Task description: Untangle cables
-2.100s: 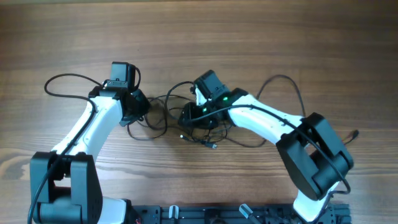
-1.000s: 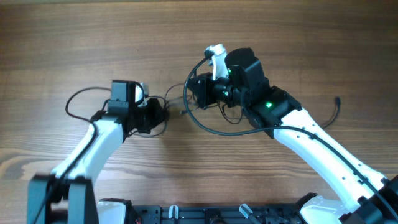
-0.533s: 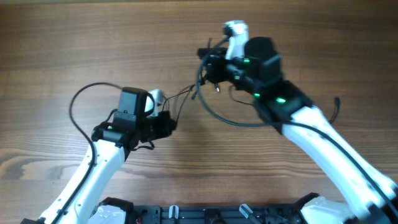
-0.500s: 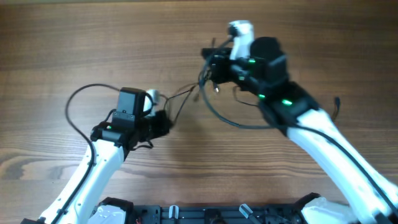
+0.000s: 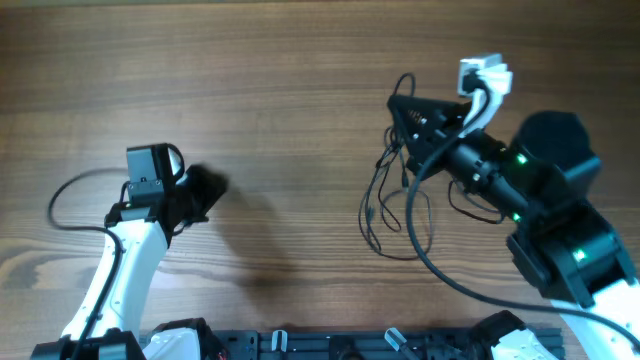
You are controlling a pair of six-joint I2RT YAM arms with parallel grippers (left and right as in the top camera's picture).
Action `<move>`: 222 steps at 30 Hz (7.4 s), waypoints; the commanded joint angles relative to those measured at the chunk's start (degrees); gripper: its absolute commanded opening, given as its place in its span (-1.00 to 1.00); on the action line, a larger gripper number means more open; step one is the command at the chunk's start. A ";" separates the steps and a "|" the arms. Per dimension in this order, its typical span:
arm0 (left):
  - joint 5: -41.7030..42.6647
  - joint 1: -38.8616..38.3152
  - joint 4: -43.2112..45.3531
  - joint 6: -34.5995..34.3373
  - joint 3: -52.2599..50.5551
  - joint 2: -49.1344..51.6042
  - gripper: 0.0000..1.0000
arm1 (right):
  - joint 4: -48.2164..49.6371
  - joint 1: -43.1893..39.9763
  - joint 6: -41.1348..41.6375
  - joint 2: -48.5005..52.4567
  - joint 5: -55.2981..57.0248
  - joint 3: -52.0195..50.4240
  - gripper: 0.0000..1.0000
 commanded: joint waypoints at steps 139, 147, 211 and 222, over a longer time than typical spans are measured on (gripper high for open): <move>20.70 -20.81 14.12 -3.61 -0.02 1.86 0.81 | 20.70 -19.28 -3.41 18.62 -28.85 2.14 -0.91; 15.28 -22.56 15.28 -3.30 -0.02 1.86 1.00 | -1.18 -19.74 -13.55 18.93 1.05 2.03 -0.69; -21.94 -9.40 -10.49 -35.98 -0.02 1.86 1.00 | -38.07 -18.32 14.56 26.21 48.50 13.11 -0.91; -20.61 -9.40 -10.54 -35.98 -0.02 1.86 1.00 | -20.33 -19.28 -23.37 45.86 14.62 12.79 -0.80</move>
